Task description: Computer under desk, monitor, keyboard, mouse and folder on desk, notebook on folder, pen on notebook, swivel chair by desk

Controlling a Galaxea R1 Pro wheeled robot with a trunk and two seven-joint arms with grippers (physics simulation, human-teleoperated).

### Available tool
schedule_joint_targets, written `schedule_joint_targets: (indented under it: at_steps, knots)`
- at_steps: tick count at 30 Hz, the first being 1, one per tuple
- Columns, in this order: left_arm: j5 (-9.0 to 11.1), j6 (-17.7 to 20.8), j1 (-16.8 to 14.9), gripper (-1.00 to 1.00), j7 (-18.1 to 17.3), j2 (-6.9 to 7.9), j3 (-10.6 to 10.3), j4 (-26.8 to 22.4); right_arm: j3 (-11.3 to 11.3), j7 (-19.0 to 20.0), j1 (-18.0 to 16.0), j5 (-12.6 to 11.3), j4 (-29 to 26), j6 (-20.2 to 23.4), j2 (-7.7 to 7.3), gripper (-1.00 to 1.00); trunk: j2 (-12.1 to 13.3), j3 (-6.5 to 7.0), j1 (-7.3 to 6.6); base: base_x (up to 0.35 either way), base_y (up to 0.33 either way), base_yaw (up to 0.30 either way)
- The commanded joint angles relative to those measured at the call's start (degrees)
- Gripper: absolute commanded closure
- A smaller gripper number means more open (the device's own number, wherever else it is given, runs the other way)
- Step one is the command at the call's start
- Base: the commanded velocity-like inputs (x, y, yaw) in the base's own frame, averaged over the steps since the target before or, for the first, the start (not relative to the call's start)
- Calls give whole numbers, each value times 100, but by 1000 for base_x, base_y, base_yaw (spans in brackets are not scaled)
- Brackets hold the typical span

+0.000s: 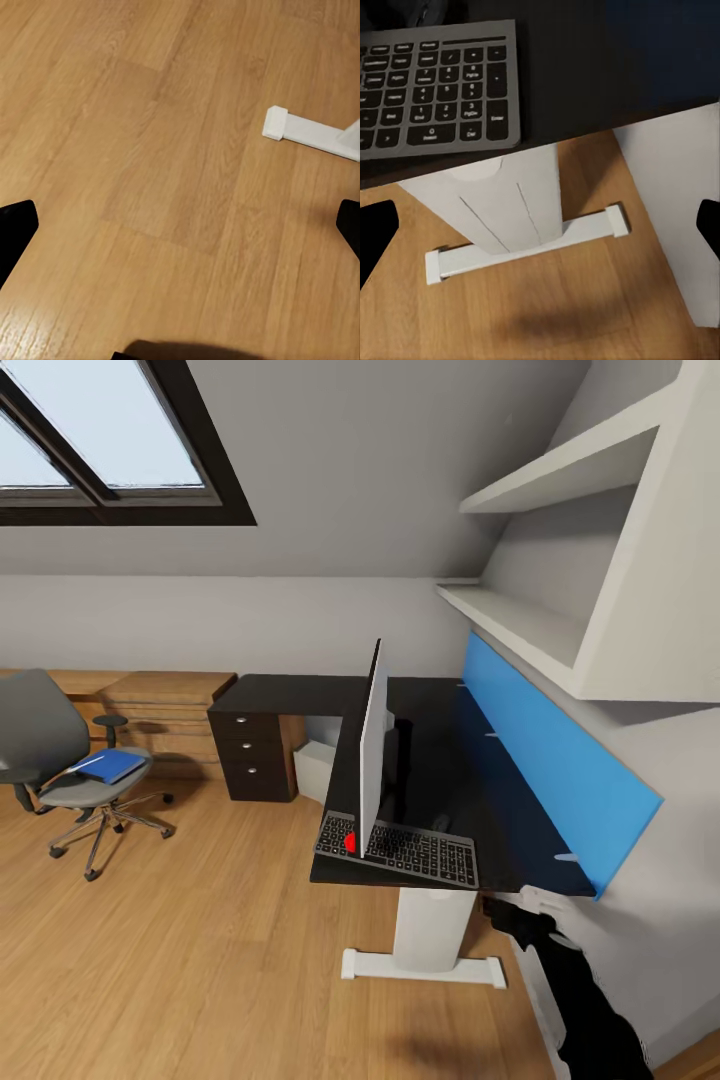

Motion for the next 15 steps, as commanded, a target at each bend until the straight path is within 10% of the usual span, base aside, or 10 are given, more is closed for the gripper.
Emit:
schedule_joint_targets:
  at_steps: [1,5,15]
  knots:
    - [53,-17,-4,-100,-3,2,-22,3,52,-25,-4,-38,-23,2,25,-100,-9,-10,2,0,0,0]
    - [57,-15,-5,-100,-2,34,-17,3,499,-69,-5,-28,15,-721,109,-100,-9,-10,2,31,2,0]
    - [53,-18,-4,-100,-10,37,-22,3,577,-143,-5,-39,167,-1438,155,-100,-9,-10,2,251,69,0]
